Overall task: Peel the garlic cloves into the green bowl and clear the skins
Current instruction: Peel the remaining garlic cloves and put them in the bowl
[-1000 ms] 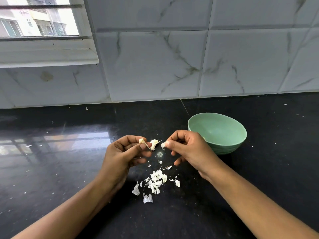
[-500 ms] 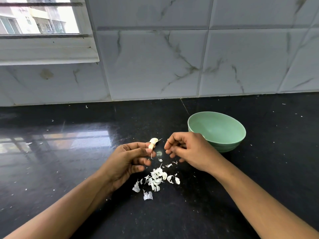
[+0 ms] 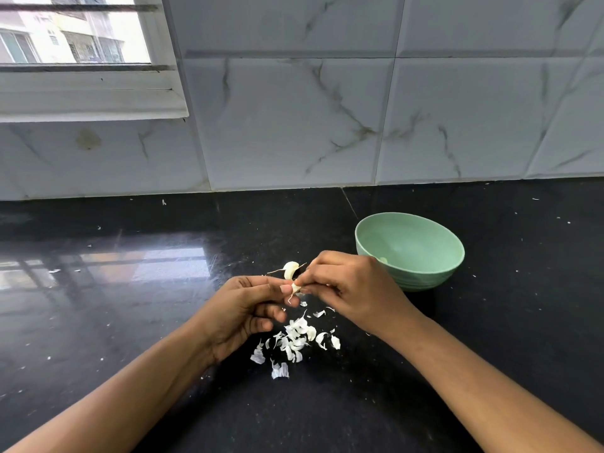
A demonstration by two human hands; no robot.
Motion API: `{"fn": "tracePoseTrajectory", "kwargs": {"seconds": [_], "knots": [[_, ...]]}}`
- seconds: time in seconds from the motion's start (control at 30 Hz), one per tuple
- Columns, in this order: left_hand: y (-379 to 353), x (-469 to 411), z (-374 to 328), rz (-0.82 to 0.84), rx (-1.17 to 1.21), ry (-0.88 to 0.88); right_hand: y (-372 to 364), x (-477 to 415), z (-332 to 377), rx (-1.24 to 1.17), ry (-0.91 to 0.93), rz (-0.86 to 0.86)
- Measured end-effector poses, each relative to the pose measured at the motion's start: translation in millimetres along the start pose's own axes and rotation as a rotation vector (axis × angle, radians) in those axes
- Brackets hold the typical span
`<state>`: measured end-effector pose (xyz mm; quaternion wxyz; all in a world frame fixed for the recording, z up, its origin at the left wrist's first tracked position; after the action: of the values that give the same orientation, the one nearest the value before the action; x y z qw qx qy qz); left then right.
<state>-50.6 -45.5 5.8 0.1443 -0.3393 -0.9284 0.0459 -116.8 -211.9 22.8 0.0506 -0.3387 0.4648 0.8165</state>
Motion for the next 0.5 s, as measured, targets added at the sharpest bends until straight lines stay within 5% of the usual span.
{"fn": "tracePoseTrajectory", "kwargs": {"seconds": [0.17,0.3,0.5], "knots": [[-1.0,3.6,-2.6,0.046,0.001,-0.050,-0.4,0.4,-1.3,-0.095,-0.077,-0.064],[-2.6,6.5,-1.7,-0.059,-0.274,-0.258,-0.3,1.1,-3.2,-0.194,-0.183,-0.128],[-7.2,9.1,-2.0,-0.150,-0.341,-0.446,-7.5,1.7,-1.3,-0.519,-0.467,-0.110]]}}
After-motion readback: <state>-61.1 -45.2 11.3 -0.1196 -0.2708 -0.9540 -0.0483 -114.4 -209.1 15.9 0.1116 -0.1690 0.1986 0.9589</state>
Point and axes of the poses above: each hand's wrist, its own x-axis away from the middle knuckle, its own y-axis out of the back of the hand, z = x × y, the point moved 1 cm from there along -x, towards the middle knuckle, and after that the axes turned 5 degrees about -x, right-handed, at the moved point
